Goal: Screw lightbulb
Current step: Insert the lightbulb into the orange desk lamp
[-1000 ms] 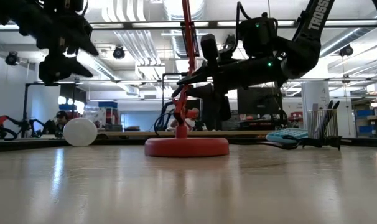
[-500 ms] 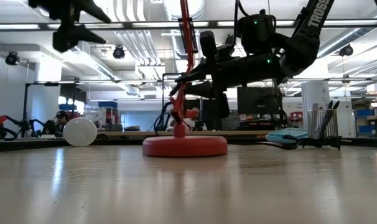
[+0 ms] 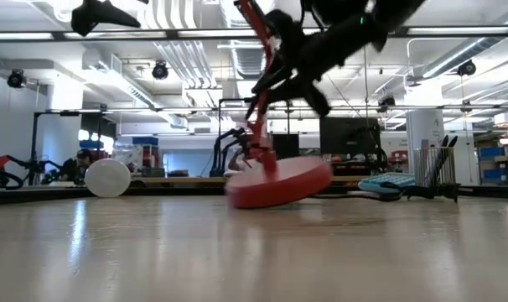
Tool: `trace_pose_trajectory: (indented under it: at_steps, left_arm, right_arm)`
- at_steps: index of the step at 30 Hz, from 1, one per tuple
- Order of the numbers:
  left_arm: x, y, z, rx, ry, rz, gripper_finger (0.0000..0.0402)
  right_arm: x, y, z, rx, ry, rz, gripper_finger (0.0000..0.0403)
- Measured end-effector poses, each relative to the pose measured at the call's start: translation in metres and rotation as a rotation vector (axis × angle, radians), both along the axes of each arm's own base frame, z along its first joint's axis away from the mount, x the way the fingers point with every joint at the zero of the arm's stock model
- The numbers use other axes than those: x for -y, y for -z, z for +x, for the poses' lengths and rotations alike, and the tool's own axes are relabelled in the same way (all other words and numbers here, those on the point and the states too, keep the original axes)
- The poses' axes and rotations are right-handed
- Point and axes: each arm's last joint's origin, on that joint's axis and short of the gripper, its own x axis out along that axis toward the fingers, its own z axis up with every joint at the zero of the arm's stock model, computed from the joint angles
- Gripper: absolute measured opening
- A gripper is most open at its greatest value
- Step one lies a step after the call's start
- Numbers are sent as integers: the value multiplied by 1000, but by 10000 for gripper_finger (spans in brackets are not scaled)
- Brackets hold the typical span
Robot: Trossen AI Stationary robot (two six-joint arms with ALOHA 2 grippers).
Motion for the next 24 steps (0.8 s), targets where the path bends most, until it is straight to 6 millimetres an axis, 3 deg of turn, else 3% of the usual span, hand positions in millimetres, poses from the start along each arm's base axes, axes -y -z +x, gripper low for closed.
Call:
trace_pose_trajectory:
  at_steps: [6,12,17,24]
  left_arm:
    - [-1,0,-1,-6,-23,19,223]
    - [-1,1,0,-16,-25,20,223]
    - [-1,0,-2,-6,-25,20,223]
    - [-1,-2,-8,13,-25,19,223]
  right_arm:
    - [-1,-44,-14,-284,-42,-38,73]
    - [-2,-72,-27,-460,-61,-32,73]
    - [-2,-69,-42,-632,-56,28,73]
    - [-2,-37,-49,-912,-46,121,75]
